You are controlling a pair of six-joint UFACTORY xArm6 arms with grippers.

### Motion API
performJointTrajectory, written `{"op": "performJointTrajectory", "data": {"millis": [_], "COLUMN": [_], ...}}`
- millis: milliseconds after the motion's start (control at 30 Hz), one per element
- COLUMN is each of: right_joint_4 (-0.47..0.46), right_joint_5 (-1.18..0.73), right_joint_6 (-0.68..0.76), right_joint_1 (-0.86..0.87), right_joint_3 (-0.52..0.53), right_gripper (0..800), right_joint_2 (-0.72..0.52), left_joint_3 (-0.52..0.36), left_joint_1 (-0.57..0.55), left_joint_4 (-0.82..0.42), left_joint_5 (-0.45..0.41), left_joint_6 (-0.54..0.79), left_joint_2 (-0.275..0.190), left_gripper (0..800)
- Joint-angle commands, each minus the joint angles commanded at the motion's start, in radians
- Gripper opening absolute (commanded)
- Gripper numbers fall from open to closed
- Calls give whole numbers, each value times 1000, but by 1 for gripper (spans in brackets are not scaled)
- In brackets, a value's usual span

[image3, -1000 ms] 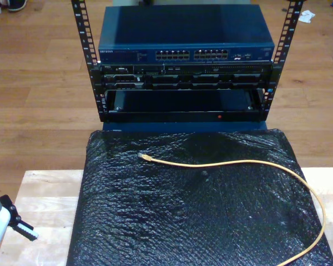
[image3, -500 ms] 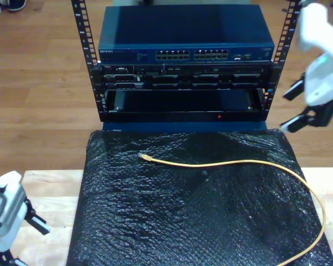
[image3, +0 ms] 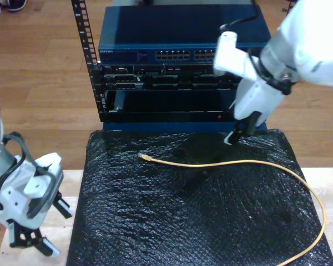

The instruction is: Grab the cable and plug it in

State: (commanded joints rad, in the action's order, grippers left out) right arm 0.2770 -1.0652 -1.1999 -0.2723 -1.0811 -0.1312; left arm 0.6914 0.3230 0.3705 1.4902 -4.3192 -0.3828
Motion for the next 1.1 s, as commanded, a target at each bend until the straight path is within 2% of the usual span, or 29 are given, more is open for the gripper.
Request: {"op": "performJointTrajectory", "data": {"millis": [200, 400, 700, 967, 1100], "right_joint_4": [-38, -81, -279, -298, -361], "right_joint_5": [35, 81, 132, 132, 132], "right_joint_6": [66, 149, 381, 503, 568], "right_joint_1": [-80, -143, -249, -325, -354], "right_joint_3": [-48, -89, -169, -295, -342], "right_gripper": [789, 780, 778, 781, 778], "right_joint_2": [81, 161, 331, 488, 543], "left_joint_3": [57, 51, 58, 57, 58], "left_joint_1": [-2, 3, 8, 8, 8], "left_joint_4": [0, 0, 0, 0, 0], "left_joint_5": [-2, -46, -77, -78, -78], "left_joint_6": [-38, -69, -81, -87, -87], "left_joint_2": [52, 54, 61, 66, 66], "left_gripper": [800, 800, 800, 800, 800]}}
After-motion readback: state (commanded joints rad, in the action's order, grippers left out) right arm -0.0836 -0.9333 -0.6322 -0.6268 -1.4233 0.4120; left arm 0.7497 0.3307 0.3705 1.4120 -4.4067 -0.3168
